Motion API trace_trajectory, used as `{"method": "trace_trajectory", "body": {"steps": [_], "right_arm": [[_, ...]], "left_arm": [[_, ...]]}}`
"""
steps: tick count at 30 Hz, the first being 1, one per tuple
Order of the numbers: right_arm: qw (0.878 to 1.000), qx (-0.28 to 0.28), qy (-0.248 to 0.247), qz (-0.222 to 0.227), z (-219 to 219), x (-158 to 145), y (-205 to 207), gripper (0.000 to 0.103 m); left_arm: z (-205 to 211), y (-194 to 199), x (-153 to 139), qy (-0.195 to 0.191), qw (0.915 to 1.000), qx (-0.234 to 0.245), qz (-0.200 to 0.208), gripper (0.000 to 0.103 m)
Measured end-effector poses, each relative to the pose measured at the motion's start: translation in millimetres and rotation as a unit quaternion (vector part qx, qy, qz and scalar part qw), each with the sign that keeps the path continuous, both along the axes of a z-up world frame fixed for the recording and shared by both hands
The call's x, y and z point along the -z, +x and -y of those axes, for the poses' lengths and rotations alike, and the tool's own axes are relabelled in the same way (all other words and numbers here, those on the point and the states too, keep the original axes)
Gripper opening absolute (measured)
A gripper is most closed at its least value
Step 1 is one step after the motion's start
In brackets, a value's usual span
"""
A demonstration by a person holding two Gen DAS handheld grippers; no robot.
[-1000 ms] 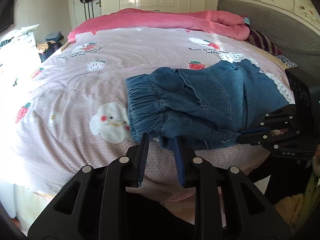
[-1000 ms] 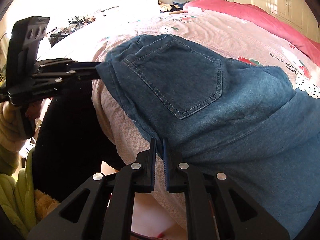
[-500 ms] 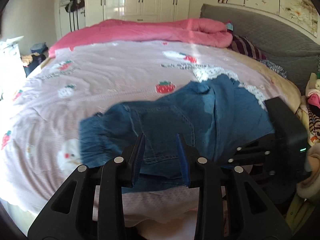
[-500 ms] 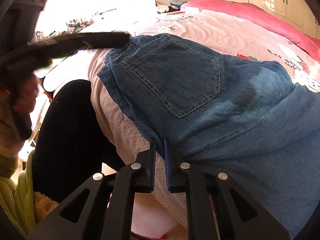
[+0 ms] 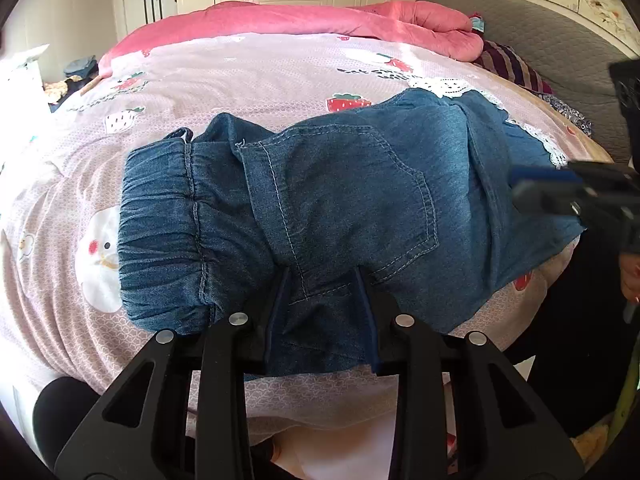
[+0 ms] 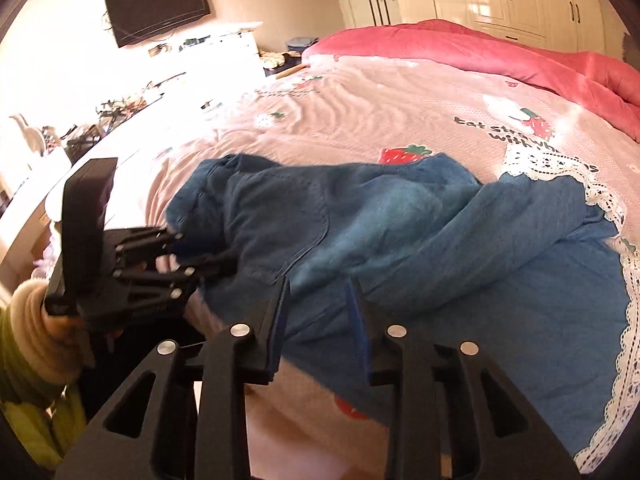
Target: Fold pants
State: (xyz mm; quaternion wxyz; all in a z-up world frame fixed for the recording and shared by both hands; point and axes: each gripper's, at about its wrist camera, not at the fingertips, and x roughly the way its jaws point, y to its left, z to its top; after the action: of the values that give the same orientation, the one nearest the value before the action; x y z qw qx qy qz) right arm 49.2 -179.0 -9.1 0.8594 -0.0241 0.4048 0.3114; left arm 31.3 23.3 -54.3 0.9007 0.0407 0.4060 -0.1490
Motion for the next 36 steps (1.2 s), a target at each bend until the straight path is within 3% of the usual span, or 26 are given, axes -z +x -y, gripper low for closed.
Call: {"method": "trace_trajectory", "body": {"steps": [2,8,12,13,14,16,20,23,30,36], "right_arm": [[1.0,0.001,-0.004,-0.003,-5,2,10,0.038],[0.999,0.015,-0.038,-0.033,-15,38,29,0.039],[0.999,0.011,-0.038,-0.013,-15,29,21,0.04],[1.0,0.011,-0.027,-0.008,-12,23,18,0.043],[1.0,0.013,-0.012,-0.001,-6,14,14,0.052],[1.0,0.023,-0.006,0.011,5,2,9,0.059],[0.998,0.065,0.014,0.011,36,-14,7,0.063],[0.995,0.094,0.029,0.01,58,-21,7,0.066],[0.989,0.144,0.028,0.028,92,-34,1,0.077],[0.986,0.162,0.023,0.043,108,-40,2,0.081]], "left_arm": [[0,-1,0,-0.003,1.0,0.0,0.001,0.024],[-2,0,1,-0.007,1.0,-0.001,0.002,0.024],[-2,-2,-3,-0.009,0.9999,-0.003,0.011,0.024],[-2,-4,-6,-0.011,0.9998,-0.001,0.017,0.024],[-1,-7,-10,-0.013,0.9997,0.0,0.022,0.025],[1,-13,-23,-0.021,0.9992,0.008,0.032,0.041],[15,-19,-45,-0.037,0.9982,0.023,0.043,0.05],[33,-23,-60,-0.042,0.9962,0.051,0.057,0.064],[72,-9,-60,-0.085,0.9907,0.104,0.018,0.066],[106,12,-50,-0.099,0.9856,0.135,-0.021,0.066]]}}
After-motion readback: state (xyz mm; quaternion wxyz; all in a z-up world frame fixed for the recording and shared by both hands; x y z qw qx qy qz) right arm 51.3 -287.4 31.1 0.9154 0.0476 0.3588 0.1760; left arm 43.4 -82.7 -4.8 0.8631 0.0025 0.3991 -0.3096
